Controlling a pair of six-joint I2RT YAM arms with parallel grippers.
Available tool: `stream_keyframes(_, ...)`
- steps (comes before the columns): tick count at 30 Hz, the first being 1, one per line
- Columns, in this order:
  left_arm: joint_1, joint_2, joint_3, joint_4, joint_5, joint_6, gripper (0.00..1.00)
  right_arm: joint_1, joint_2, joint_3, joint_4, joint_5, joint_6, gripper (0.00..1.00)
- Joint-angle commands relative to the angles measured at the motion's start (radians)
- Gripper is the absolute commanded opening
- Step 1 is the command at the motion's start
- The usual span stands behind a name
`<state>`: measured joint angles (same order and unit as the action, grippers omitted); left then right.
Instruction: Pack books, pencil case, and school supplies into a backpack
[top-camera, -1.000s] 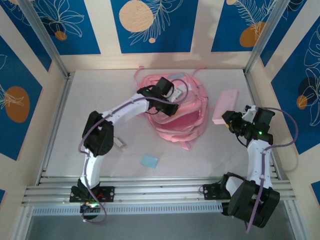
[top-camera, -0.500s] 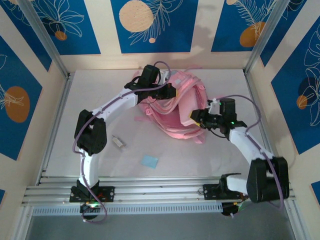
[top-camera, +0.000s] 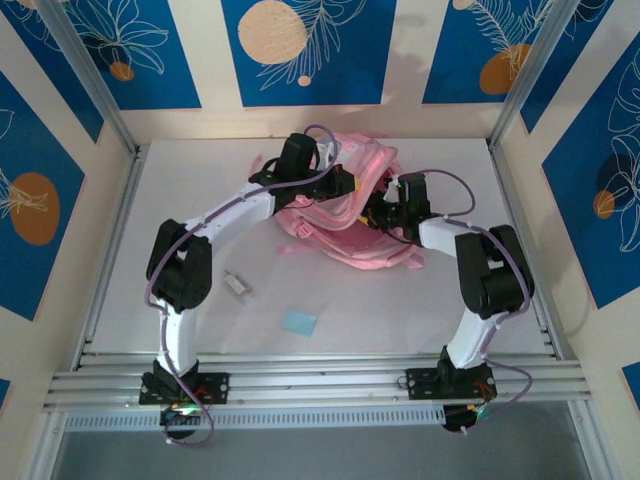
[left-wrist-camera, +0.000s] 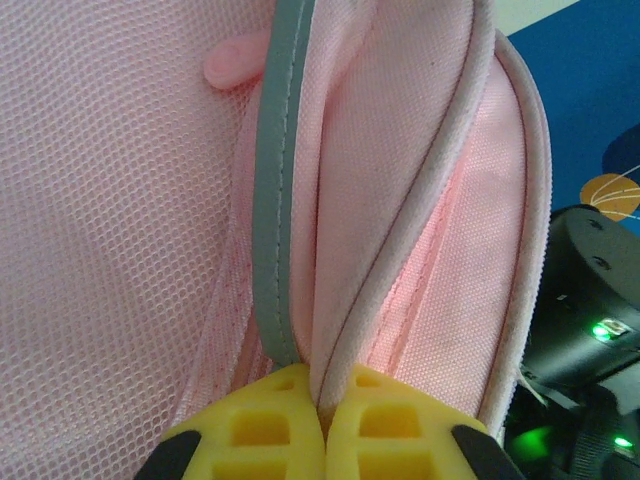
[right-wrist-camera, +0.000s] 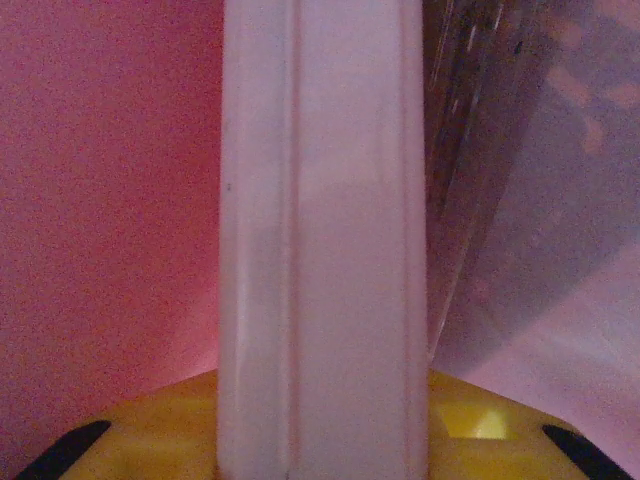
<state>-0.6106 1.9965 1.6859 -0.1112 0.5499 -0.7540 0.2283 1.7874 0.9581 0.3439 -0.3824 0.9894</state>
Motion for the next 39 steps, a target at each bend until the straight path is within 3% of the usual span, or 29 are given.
stream_keyframes(1, -0.006, -0.074, -0.004, 0.09, 0.063, -0.024, 0.0, 0.005, 0.008, 0.037, 0.097, 0.043, 0.044, 0.23)
stream_keyframes(9, 0.007, -0.071, -0.04, 0.127, -0.009, -0.031, 0.0, 0.003, -0.19, -0.016, -0.231, 0.168, -0.031, 0.59)
stream_keyframes(19, 0.015, -0.027, -0.048, 0.109, -0.079, 0.012, 0.0, -0.045, -0.513, -0.008, -0.743, 0.394, -0.267, 0.69)
stream_keyframes(20, 0.015, -0.024, -0.049, 0.1, -0.076, 0.012, 0.05, -0.046, -0.544, -0.012, -0.777, 0.418, -0.284, 0.71)
stream_keyframes(22, 0.015, -0.031, -0.053, 0.065, -0.074, 0.017, 0.33, -0.047, -0.594, -0.021, -0.828, 0.429, -0.302, 0.76)
stream_keyframes(24, 0.02, -0.058, -0.081, 0.036, -0.087, 0.034, 0.5, -0.048, -0.636, -0.043, -0.843, 0.412, -0.301, 0.8)
stream_keyframes(25, 0.021, -0.085, -0.114, 0.032, -0.112, 0.043, 0.52, -0.047, -0.656, -0.06, -0.837, 0.393, -0.291, 0.82)
stream_keyframes(34, 0.134, -0.283, -0.507, 0.162, -0.279, 0.016, 0.58, -0.028, -0.696, -0.242, -0.665, 0.301, -0.199, 0.83)
stream_keyframes(39, 0.183, -0.291, -0.608, 0.222, -0.351, 0.016, 0.62, 0.017, -0.671, -0.279, -0.587, 0.332, -0.182, 0.83)
